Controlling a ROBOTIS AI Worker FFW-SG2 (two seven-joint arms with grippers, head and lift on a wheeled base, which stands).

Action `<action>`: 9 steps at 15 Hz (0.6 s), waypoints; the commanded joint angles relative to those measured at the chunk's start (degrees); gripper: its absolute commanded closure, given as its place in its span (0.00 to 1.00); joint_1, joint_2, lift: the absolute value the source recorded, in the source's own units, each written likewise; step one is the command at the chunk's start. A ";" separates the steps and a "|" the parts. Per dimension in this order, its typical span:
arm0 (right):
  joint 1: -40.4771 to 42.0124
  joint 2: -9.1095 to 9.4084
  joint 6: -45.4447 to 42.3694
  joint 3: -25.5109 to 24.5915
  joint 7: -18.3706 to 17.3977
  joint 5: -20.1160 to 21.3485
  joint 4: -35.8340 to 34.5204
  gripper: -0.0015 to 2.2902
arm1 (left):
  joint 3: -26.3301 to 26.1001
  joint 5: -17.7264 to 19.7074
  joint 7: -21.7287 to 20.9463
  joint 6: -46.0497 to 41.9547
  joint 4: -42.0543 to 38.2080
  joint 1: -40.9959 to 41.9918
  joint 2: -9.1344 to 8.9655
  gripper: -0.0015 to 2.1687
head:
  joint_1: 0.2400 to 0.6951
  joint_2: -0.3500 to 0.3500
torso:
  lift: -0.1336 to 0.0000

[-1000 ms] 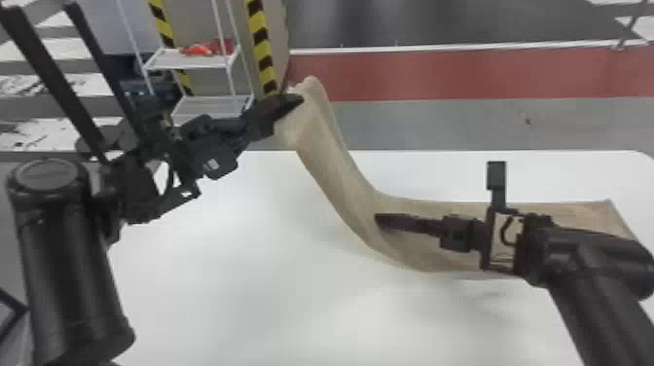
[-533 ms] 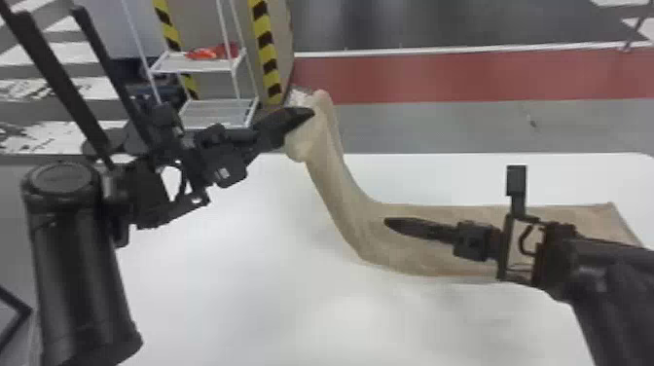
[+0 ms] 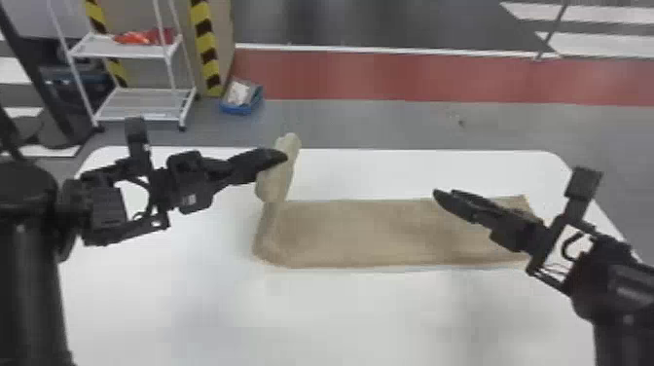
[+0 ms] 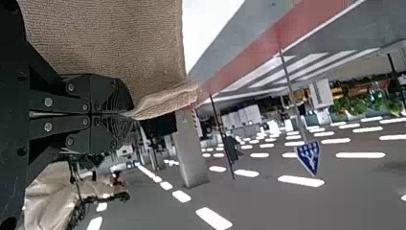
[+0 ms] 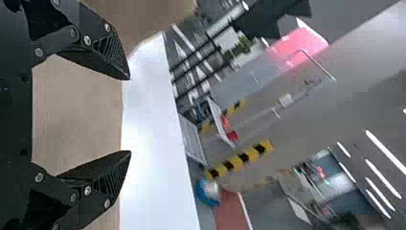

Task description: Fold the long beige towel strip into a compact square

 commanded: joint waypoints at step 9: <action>4.69 -4.22 -8.68 -11.86 -1.11 -2.68 1.66 0.03 | -9.37 -5.65 5.26 -17.23 0.93 2.63 -0.24 0.77 | 1.00 0.09 | 0.07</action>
